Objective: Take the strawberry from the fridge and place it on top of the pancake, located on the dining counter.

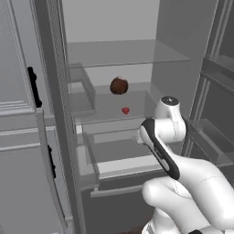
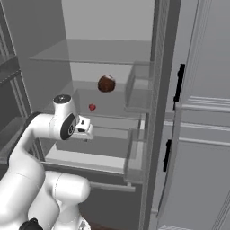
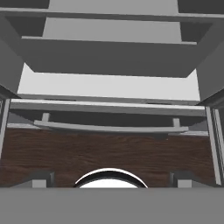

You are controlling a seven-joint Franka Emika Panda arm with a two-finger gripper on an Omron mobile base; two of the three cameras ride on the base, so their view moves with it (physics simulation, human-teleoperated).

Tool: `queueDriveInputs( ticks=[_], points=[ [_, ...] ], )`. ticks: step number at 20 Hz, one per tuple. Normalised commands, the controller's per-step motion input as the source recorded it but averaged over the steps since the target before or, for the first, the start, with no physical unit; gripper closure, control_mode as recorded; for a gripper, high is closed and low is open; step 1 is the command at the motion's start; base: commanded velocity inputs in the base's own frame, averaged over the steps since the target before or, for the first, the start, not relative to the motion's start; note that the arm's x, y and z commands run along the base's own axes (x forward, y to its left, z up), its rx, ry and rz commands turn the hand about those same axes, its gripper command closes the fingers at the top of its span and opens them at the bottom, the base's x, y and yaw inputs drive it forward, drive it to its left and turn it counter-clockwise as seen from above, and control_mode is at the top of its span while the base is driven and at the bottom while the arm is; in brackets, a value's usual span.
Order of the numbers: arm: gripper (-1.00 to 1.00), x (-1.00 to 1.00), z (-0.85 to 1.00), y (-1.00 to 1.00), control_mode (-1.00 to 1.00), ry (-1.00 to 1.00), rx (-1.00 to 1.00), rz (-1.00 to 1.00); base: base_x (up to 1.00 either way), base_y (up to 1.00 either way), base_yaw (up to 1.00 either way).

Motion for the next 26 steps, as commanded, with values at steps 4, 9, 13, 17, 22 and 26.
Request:
queueDriveInputs(
  ticks=[4, 9, 13, 17, 22, 26],
  points=[
    [-1.0, 0.0, 0.0, 0.0, 1.0, 0.0, 0.0, 0.0, 0.6, 0.15, 0.0],
    [-1.0, 0.0, 0.0, 0.0, 1.0, 0.0, 0.0, 0.0, 0.45, 0.12, 0.0],
    [-1.0, 0.0, 0.0, 0.0, 1.0, 0.0, 0.0, 0.0, 0.39, 0.17, 0.0],
    [-1.0, 0.0, 0.0, 0.0, 1.0, 0.0, 0.0, 0.0, 0.36, 0.26, 0.0],
    [-1.0, 0.0, 0.0, 0.0, 1.0, 0.0, 0.0, 0.0, 0.33, 0.28, 0.0],
    [-1.0, 0.17, 0.04, 0.1, -1.0, -0.01, -0.04, 0.0, 0.15, 0.11, 0.0]
  ],
)
